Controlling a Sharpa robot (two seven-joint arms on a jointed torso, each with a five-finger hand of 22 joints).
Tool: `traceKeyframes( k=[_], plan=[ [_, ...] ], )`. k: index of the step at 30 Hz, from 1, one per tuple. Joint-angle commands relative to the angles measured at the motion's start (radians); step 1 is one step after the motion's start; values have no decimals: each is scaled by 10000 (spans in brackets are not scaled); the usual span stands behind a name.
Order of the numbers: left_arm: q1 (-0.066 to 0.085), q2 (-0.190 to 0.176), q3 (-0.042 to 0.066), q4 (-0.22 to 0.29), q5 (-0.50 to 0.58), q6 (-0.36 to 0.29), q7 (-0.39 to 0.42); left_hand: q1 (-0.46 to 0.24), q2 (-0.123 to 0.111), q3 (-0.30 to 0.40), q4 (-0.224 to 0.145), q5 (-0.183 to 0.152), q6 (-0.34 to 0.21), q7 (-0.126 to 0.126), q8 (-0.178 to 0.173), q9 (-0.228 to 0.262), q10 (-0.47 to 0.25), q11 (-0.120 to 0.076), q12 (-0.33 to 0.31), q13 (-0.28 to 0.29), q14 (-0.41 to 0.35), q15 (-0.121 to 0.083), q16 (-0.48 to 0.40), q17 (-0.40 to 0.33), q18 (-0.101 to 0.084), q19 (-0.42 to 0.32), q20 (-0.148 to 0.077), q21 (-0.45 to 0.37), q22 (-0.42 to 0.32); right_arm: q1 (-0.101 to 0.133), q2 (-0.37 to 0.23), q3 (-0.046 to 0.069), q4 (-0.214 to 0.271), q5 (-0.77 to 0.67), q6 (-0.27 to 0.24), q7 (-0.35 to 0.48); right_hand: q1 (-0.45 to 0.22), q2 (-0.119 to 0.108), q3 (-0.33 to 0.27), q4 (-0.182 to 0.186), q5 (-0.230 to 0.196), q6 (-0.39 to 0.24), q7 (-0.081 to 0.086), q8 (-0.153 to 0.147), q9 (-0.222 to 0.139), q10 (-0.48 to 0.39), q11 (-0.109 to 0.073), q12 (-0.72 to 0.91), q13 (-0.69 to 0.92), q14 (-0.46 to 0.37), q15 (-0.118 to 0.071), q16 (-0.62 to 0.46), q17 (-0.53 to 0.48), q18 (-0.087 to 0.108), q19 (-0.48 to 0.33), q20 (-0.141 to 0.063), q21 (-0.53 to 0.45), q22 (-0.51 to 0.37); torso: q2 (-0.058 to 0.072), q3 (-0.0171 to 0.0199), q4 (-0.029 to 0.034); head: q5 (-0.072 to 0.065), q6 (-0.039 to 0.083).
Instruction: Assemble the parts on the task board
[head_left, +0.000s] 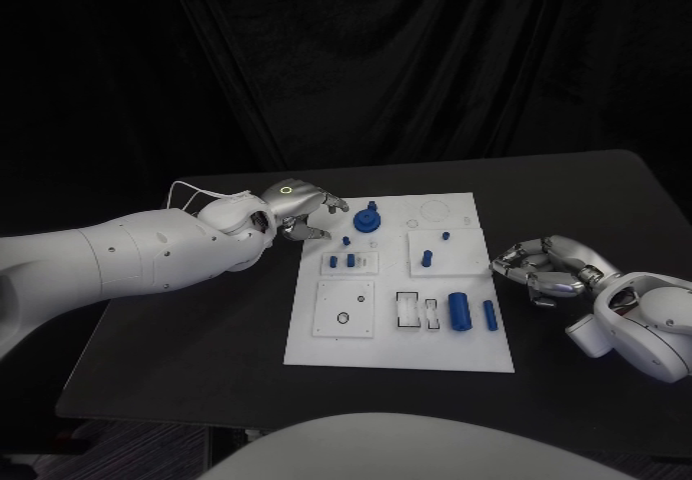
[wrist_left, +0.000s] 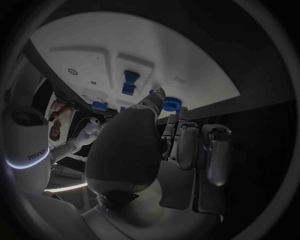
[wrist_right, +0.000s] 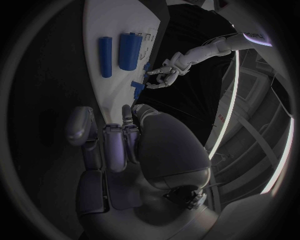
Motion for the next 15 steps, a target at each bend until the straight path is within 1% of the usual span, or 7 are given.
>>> traceKeyframes(
  k=[1,6,8,10,11,12,15],
  plan=[
    [-12,-369,6,373,-9,-1816,-189,152,-13,-175,158,-14,-66,97,27,-77,-301,34,73,52,-98,78,-92,-163,-64,1051,111,-34,2634,345,-51,22,199,-598,-395,-15,76,-61,60,-26,16,181,-22,47,-16,-216,-17,-143,643,237,9,-74,839,135,-101,-21,-107,1123,-3,-14,-1,114,-1],
    [-8,-1165,5,1266,1236,-2756,897,970,-397,-559,1020,605,-112,-138,48,-351,-1195,-104,594,363,-1609,11,-1170,-2335,-64,1051,88,-34,2634,1417,-61,21,335,-1120,-426,-344,189,-275,73,-68,-157,311,-57,-51,-72,-1014,-58,-747,-236,217,-37,-137,767,143,-96,-65,-232,1090,7,-30,-30,186,-1],
    [-3,-1482,5,1677,2069,-2970,1369,1075,-407,-594,1055,736,-110,-80,44,-431,-1440,-96,795,456,-2209,70,-1598,-3065,-64,1051,128,-34,2634,1766,13,21,345,-1463,-363,-552,268,-355,78,-101,-232,357,-69,-76,-86,-1175,-65,-907,-441,195,-45,-183,712,149,-105,-73,-299,1073,7,-36,-32,202,-1],
    [3,-1792,5,2081,3423,-2995,2163,947,-338,-655,1104,707,-17,24,56,-538,-2085,30,1166,603,-4670,225,-3246,-5815,88,-1659,360,231,2113,2034,177,21,292,-1883,-244,-748,430,-482,105,-192,-311,397,-64,-100,-98,-1627,-64,-1277,-895,153,-52,-260,623,168,-143,-83,-421,1038,10,-39,-22,176,-1],
    [5,-1911,4,2229,4099,-2876,2561,886,-228,-648,989,750,76,117,86,-546,-2253,83,1265,636,-5529,320,-4052,-6192,241,-3906,443,465,1609,2112,264,21,253,-2076,-200,-824,604,-592,153,-292,-323,415,-42,-135,-113,-2215,-47,-1723,-1432,104,-46,-345,524,191,-195,-86,-567,996,22,-46,-18,165,-1],
    [7,-2046,4,2402,5035,-2633,3098,970,-41,-564,1004,898,374,395,184,-551,-2350,184,1629,730,-6285,574,-5389,-6918,304,-4742,698,584,1365,2190,388,22,189,-2354,-146,-919,719,-644,203,-353,-285,429,-25,-162,-126,-2859,-37,-2196,-2042,72,-29,-401,462,205,-234,-79,-678,965,47,-54,-11,142,-1],
    [11,-2263,3,2720,7516,-1785,4490,1138,195,-480,936,1160,665,810,243,-589,-2719,-118,1998,751,-6740,761,-6238,-7449,517,-7440,967,732,673,2310,704,22,-16,-3236,-18,-1152,1031,-822,363,-571,69,478,26,-204,-142,-4128,11,-3194,-3215,32,-2,-473,387,224,-280,-65,-834,929,132,-67,-10,107,-1]
  ],
)
